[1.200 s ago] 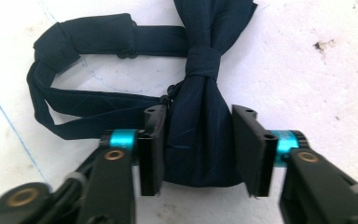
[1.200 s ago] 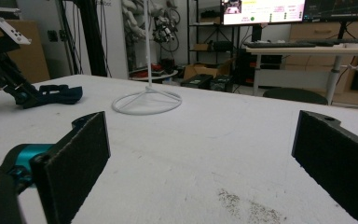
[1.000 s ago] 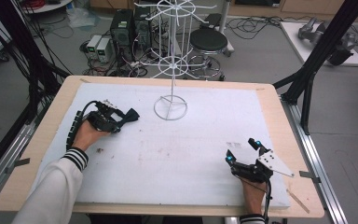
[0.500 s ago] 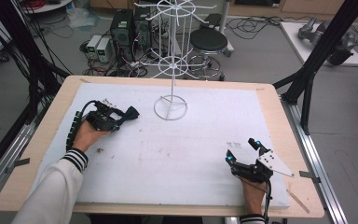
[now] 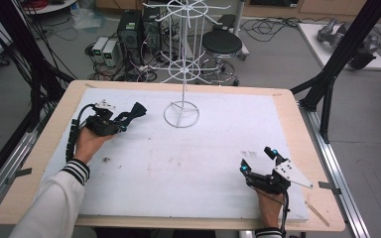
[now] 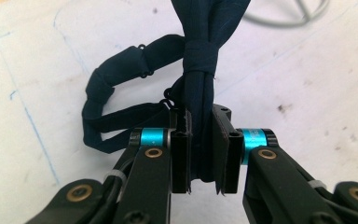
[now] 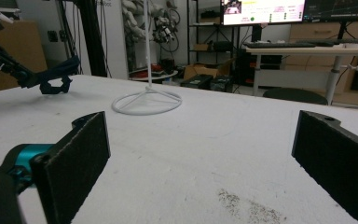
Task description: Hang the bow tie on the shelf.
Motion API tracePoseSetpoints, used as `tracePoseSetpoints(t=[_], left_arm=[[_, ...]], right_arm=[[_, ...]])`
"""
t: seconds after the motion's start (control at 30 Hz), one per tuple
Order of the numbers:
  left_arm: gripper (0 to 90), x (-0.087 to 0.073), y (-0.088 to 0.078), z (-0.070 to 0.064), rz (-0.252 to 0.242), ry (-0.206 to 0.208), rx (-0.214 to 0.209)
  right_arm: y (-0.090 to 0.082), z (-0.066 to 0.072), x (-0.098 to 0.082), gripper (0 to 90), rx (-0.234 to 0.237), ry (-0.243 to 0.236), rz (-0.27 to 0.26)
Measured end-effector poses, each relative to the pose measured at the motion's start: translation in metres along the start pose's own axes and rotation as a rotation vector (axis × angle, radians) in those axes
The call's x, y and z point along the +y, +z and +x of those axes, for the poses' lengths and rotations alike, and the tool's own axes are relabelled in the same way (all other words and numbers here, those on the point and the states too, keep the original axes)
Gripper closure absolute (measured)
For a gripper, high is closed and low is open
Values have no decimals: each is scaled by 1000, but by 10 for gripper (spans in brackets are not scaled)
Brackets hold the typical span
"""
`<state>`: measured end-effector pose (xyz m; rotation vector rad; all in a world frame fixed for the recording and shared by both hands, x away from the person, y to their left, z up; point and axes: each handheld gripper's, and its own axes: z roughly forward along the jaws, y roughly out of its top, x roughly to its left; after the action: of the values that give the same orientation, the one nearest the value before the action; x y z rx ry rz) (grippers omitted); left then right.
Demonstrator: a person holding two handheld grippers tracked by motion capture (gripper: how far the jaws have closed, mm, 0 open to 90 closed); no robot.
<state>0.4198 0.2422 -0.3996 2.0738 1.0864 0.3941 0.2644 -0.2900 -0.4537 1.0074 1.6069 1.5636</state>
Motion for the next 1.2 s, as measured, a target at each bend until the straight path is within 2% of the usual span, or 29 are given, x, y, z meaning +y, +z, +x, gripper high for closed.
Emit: tracePoseSetpoints(t=[0.37, 0.43, 0.57, 0.6, 0.63, 0.67, 0.7, 1.07, 1.2], left_arm=[[788, 2, -11, 0, -157, -31, -22], [788, 2, -14, 0, -203, -32, -29], [787, 1, -20, -1, -330, -41, -66], [787, 1, -20, -1, -330, -41, -66], [788, 1, -23, -2, -381, -40, -81], [788, 1, -23, -2, -381, -40, -81], [788, 3, -26, -3, -417, -36, -87], [788, 14, -35, -7, -480, -24, -93], [788, 23, -38, -11, -505, -17, -106]], right_arm=[[0, 0, 0, 31, 0, -3, 0], [0, 0, 0, 31, 0, -2, 0], [0, 0, 0, 31, 1, -3, -1], [0, 0, 0, 32, 1, -3, -1], [0, 0, 0, 31, 1, -2, -1], [0, 0, 0, 31, 1, -4, -1], [0, 0, 0, 31, 1, -4, -1], [0, 0, 0, 32, 2, -3, -2], [0, 0, 0, 31, 2, -3, -2]])
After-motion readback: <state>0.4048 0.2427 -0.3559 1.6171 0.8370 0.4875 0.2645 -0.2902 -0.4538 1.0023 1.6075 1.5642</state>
